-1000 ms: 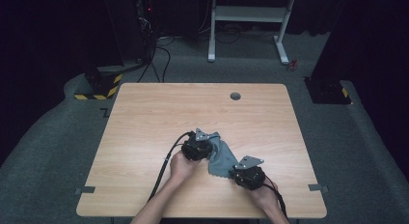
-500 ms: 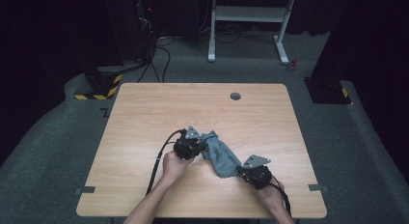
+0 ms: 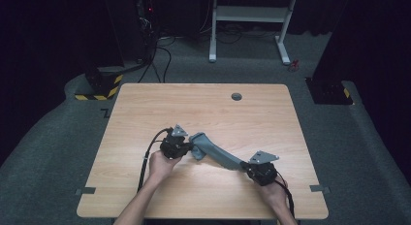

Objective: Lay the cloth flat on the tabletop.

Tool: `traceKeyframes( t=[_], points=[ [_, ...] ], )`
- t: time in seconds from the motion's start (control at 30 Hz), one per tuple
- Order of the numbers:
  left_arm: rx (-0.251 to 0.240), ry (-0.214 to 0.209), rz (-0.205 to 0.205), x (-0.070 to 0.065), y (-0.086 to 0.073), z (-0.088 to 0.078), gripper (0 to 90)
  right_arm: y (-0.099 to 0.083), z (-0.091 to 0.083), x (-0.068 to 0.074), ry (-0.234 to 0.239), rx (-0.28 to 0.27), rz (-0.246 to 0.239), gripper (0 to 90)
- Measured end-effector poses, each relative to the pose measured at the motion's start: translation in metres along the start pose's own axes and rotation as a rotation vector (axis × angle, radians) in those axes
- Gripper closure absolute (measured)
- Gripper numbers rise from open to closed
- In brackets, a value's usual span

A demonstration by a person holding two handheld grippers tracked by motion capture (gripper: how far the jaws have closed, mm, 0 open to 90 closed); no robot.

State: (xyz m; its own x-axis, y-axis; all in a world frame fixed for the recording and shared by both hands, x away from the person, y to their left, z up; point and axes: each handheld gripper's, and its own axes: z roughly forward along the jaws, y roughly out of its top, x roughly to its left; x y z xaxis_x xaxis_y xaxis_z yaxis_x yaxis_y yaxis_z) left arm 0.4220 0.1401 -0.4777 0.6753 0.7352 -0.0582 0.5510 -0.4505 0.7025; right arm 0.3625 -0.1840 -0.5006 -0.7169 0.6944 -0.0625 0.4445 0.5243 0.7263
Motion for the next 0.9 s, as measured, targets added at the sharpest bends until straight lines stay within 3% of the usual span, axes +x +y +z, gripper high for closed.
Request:
traceKeyframes(
  t=[0.07,0.17,0.27,0.4,0.47,0.57,0.67,0.73,0.8,0.9],
  points=[
    [-0.005,0.028,-0.009,-0.001,-0.001,0.000,79.0,0.001,0.002,-0.002,-0.014,0.006,0.013,89.2],
    [-0.033,0.050,0.043,-0.015,-0.004,-0.007,68.9,0.002,0.003,-0.001,-0.022,0.006,0.021,82.3],
    [-0.045,0.025,0.091,-0.031,-0.009,-0.009,64.4,0.001,-0.001,0.002,-0.021,-0.016,0.016,78.6],
    [0.004,0.013,0.108,-0.040,-0.011,0.003,60.1,-0.001,0.000,0.004,0.003,-0.033,0.021,72.5],
    [0.023,0.017,0.111,-0.042,-0.011,0.013,60.1,-0.002,0.004,0.006,0.011,-0.010,0.015,69.6],
    [0.051,0.035,0.144,-0.046,-0.011,0.022,66.7,-0.004,0.009,0.006,0.023,0.012,0.015,69.3],
    [0.090,0.039,0.159,-0.046,-0.009,0.030,80.3,-0.004,0.013,0.007,0.035,0.032,-0.003,78.3],
    [0.090,0.038,0.160,-0.045,-0.008,0.031,89.7,-0.004,0.017,0.008,0.036,0.047,-0.014,87.8],
    [0.085,0.024,0.162,-0.045,-0.008,0.029,90.0,-0.004,0.018,0.007,0.043,0.039,-0.003,89.4],
    [0.050,0.018,0.152,-0.042,-0.007,0.018,90.0,-0.004,0.016,0.005,0.012,0.032,0.005,89.7]
  ],
)
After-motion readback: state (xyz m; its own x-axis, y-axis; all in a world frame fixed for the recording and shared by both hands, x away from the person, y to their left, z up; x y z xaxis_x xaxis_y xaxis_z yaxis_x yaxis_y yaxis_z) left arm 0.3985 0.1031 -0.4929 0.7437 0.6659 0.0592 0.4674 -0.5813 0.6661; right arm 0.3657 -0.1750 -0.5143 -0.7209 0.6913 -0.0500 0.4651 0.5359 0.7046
